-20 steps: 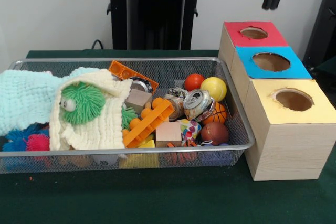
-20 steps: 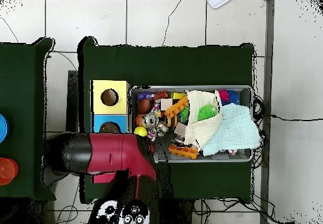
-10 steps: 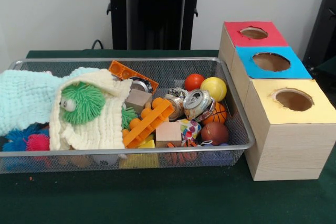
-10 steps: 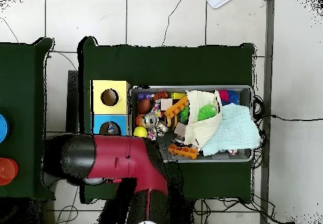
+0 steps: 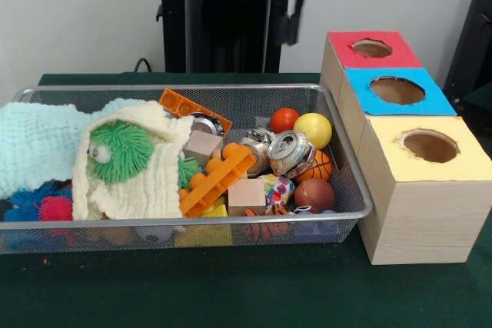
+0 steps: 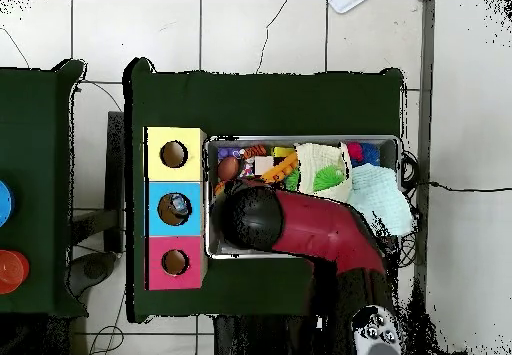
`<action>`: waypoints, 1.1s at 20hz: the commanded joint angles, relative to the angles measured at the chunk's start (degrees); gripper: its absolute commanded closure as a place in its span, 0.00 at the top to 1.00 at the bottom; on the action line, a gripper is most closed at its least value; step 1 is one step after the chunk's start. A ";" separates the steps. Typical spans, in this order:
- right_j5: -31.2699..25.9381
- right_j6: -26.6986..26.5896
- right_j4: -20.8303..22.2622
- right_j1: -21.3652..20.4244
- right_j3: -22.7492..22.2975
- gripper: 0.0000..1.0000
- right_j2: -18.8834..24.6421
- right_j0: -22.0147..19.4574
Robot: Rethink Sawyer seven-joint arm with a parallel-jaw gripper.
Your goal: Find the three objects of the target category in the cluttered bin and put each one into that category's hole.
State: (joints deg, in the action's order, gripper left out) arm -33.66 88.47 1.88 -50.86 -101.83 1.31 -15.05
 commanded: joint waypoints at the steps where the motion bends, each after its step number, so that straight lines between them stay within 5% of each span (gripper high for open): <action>1: -7.08 -26.23 10.72 4.53 0.57 0.00 12.27 -12.56; 5: -11.86 -31.31 15.40 5.84 5.16 0.00 16.91 -18.56; 8: -11.15 -31.61 16.42 6.93 4.51 0.00 20.63 -22.36; 9: -10.91 -31.70 16.76 7.30 4.29 1.00 21.87 -23.63; 12: -8.51 -31.12 17.17 9.96 4.14 1.00 25.34 -26.48; 22: -5.45 -28.06 22.99 16.54 9.68 1.00 27.58 -26.81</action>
State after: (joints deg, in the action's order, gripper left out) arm -39.96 74.64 18.88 -39.89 -96.44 21.35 -41.89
